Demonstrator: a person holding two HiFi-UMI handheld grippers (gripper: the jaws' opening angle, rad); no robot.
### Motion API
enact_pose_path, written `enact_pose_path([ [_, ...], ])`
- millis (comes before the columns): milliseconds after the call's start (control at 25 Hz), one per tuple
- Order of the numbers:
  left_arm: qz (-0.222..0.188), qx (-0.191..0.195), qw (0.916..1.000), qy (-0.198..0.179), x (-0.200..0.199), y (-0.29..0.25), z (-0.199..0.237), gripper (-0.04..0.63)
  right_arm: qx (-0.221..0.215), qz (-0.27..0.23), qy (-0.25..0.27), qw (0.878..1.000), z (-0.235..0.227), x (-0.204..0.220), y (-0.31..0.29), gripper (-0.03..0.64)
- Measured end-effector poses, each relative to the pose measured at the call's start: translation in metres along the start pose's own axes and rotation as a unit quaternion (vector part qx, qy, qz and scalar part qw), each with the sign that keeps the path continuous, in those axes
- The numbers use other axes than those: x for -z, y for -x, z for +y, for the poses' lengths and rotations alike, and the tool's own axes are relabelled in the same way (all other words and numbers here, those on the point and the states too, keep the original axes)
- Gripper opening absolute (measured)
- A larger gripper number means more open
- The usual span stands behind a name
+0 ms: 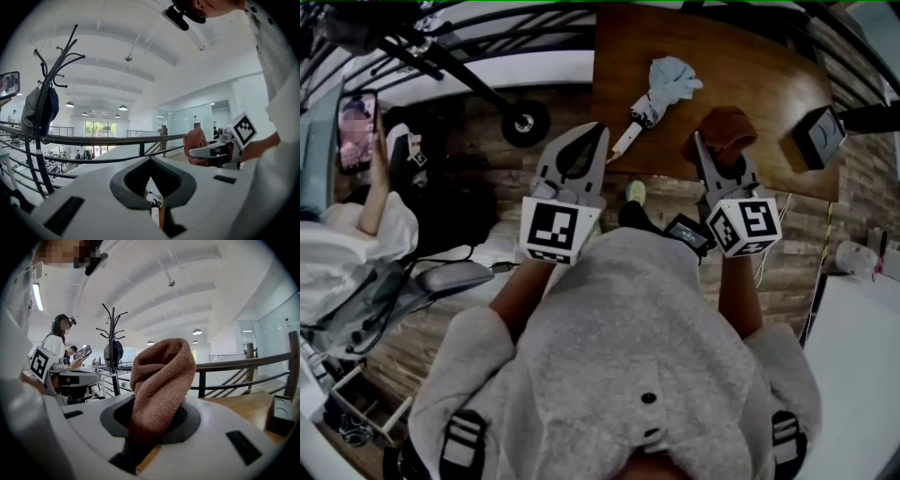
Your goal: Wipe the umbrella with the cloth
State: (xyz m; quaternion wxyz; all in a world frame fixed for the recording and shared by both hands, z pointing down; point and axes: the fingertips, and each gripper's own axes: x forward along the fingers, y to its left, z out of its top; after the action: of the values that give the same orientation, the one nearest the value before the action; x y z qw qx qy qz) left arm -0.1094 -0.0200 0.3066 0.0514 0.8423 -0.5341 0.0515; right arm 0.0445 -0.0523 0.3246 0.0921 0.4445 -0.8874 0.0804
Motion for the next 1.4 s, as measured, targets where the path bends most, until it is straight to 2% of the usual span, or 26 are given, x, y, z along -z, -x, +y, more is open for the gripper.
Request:
enact_pose_path([
  [360, 0.048, -0.030, 0.9984, 0.010, 0.025, -0.054, 0.011, 0.014, -0.057, 0.068, 0.021, 0.996, -0.041, 0.022, -0.057, 0.118],
  [680, 0.147, -0.026, 0.9886, 0.021, 0.096, -0.101, 0.009, 0.015, -0.103, 0.126, 0.045, 0.986, -0.064, 0.053, -0.108, 0.118],
  [800, 0.205, -0.015, 0.9784, 0.019, 0.139, -0.121, 0.002, 0.015, -0.116, 0.152, 0.048, 0.980, -0.075, 0.071, -0.126, 0.118],
  [960, 0.285, 0.011, 0.9581, 0.025, 0.197, -0.144, -0.011, 0.017, -0.131, 0.189, 0.042, 0.972, -0.086, 0.092, -0.153, 0.118],
  [1120, 0.337, 0.026, 0.9408, 0.023, 0.238, -0.151, -0.025, 0.018, -0.139, 0.247, 0.026, 0.959, -0.093, 0.125, -0.175, 0.110],
  [1240, 0.361, 0.037, 0.9310, 0.036, 0.253, -0.154, -0.031, 0.035, -0.120, 0.279, 0.036, 0.952, -0.108, 0.142, -0.191, 0.110],
  [1320, 0.377, 0.045, 0.9244, 0.038, 0.261, -0.157, -0.036, 0.071, -0.093, 0.290, 0.054, 0.951, -0.124, 0.147, -0.201, 0.111],
  [1400, 0.393, 0.049, 0.9174, 0.038, 0.269, -0.159, -0.039, 0.100, -0.065, 0.311, 0.077, 0.945, -0.140, 0.155, -0.210, 0.120],
])
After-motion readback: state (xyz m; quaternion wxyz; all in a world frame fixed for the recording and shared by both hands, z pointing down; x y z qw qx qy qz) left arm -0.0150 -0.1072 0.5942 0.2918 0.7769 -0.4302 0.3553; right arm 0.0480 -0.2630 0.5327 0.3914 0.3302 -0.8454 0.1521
